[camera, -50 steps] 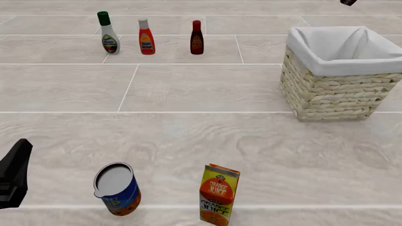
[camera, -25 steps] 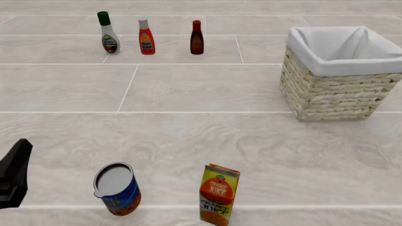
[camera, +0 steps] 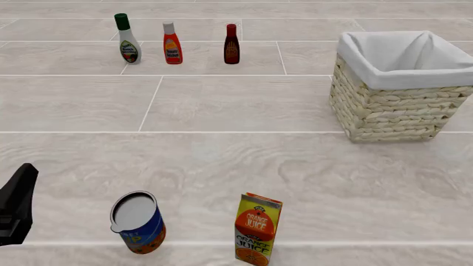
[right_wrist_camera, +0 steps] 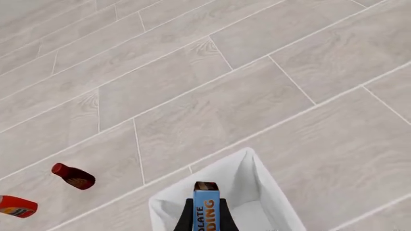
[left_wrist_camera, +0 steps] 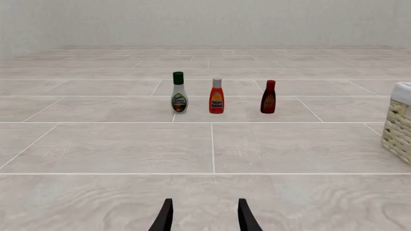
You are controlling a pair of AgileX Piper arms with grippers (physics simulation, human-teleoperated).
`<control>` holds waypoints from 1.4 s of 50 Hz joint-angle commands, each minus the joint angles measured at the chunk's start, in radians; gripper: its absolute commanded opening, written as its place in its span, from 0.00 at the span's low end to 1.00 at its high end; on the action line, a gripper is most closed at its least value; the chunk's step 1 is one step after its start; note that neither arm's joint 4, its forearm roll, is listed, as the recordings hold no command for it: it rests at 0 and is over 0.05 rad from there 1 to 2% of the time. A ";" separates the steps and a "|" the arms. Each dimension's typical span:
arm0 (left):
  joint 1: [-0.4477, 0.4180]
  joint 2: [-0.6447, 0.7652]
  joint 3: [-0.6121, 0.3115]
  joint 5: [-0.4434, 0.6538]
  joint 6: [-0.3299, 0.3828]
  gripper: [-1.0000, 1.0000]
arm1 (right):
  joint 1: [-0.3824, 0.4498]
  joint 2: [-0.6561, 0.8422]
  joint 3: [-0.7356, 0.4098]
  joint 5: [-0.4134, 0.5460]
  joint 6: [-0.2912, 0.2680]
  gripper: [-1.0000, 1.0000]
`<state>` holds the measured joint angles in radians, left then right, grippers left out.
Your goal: Pick the chocolate pudding and place it in the basket.
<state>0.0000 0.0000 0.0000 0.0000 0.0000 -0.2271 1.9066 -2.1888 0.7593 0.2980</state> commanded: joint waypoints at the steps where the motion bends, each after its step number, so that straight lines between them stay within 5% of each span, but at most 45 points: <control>1: 0.000 0.000 0.000 0.000 0.000 1.00 | -0.021 0.016 0.020 -0.022 0.012 0.00; 34: 0.000 0.000 0.000 0.000 0.000 1.00 | -0.005 0.127 -0.029 -0.033 0.050 0.00; 70: 0.000 0.000 0.000 0.000 0.000 1.00 | 0.004 0.100 0.170 -0.142 0.076 0.00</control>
<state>0.0000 0.0000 0.0000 0.0000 0.0000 -0.2263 2.0194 -2.0733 0.6500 0.3624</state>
